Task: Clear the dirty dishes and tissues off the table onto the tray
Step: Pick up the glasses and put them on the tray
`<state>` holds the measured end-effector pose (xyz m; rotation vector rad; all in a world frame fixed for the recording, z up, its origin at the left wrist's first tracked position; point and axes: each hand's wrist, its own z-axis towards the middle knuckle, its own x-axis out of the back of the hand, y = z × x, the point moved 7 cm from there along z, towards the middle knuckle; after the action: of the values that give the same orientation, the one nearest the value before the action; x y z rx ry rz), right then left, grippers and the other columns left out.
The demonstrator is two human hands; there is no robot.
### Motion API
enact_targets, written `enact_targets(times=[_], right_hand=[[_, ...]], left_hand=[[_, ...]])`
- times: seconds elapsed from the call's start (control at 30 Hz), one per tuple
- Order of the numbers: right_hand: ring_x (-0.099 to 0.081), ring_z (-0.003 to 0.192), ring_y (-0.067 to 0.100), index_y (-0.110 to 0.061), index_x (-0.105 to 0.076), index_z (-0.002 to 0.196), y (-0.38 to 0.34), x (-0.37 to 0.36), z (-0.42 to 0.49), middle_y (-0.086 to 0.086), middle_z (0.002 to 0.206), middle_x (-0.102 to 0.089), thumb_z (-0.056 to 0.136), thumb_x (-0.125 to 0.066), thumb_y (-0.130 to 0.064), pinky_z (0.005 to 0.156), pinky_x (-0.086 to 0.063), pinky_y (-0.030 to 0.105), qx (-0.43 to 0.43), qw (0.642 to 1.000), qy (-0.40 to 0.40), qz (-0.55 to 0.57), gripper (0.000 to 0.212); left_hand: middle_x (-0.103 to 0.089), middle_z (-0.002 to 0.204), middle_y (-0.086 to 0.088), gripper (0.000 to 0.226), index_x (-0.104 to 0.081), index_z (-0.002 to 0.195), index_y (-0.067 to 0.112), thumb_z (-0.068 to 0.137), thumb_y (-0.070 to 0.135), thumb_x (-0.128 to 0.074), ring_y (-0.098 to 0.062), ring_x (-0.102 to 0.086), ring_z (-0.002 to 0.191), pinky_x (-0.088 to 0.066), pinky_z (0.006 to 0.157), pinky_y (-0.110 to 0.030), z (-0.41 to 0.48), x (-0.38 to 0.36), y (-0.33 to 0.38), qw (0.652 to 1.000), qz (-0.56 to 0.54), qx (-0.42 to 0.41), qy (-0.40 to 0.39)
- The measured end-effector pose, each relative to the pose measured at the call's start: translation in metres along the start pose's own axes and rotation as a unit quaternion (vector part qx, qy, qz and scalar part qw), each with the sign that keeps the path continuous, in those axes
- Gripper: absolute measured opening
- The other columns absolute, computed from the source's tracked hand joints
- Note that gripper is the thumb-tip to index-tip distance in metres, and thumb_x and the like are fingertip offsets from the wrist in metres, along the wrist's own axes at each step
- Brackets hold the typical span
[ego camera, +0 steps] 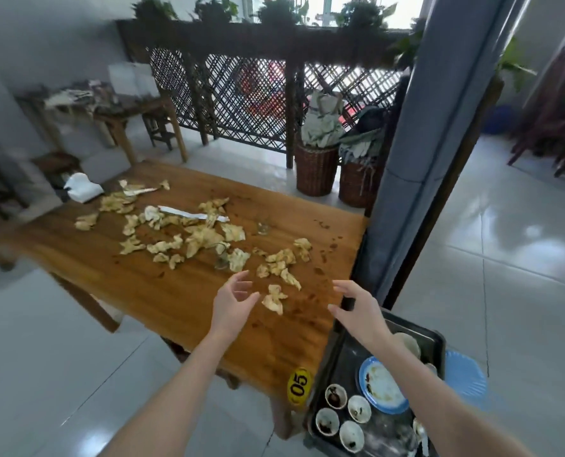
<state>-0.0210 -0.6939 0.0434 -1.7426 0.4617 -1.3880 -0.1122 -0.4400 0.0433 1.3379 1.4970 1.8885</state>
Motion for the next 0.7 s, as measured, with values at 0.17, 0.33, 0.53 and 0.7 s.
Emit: enact_targets(times=[0.17,0.33,0.53,0.7], right_hand=[[-0.054,0.107,0.007,-0.024,-0.054,0.126,-0.046,-0.084,0.029,-0.011,0.113,-0.061,0.084,-0.07,-0.019,0.086,-0.038,0.018,-0.032,0.999,-0.004,0.014,0.046],[-0.055,0.104,0.007,-0.024,-0.056,0.122,-0.077,-0.142,0.057,-0.006,0.115,-0.062,0.083,-0.071,-0.014,0.089,-0.044,0.021,-0.069,0.996,0.017,0.051,0.043],[-0.055,0.106,0.006,-0.023,-0.056,0.125,-0.081,-0.182,0.074,-0.006,0.118,-0.062,0.085,-0.07,-0.017,0.092,-0.044,0.022,-0.103,0.994,0.017,0.043,0.043],[-0.054,0.111,0.006,-0.024,-0.053,0.129,-0.078,-0.201,0.105,-0.008,0.121,-0.06,0.083,-0.072,-0.018,0.092,-0.041,0.019,-0.122,0.992,0.011,0.031,0.05]], left_hand=[[-0.064,0.11,0.004,0.044,-0.057,0.125,0.023,0.084,0.019,-0.072,-0.011,-0.06,0.099,-0.053,0.083,-0.026,0.048,0.075,-0.043,1.0,0.002,0.009,0.001],[-0.064,0.106,0.006,0.044,-0.056,0.124,0.026,0.084,0.019,-0.073,-0.009,-0.06,0.098,-0.048,0.075,-0.017,0.093,0.134,-0.077,1.0,0.002,0.004,-0.011],[-0.063,0.112,0.0,0.049,-0.055,0.13,0.022,0.085,0.018,-0.072,-0.015,-0.06,0.101,-0.052,0.084,-0.029,0.127,0.166,-0.112,0.999,0.012,0.028,-0.024],[-0.063,0.115,-0.001,0.05,-0.054,0.131,0.023,0.085,0.016,-0.071,-0.016,-0.06,0.104,-0.052,0.084,-0.029,0.15,0.163,-0.133,0.998,0.009,0.053,-0.035]])
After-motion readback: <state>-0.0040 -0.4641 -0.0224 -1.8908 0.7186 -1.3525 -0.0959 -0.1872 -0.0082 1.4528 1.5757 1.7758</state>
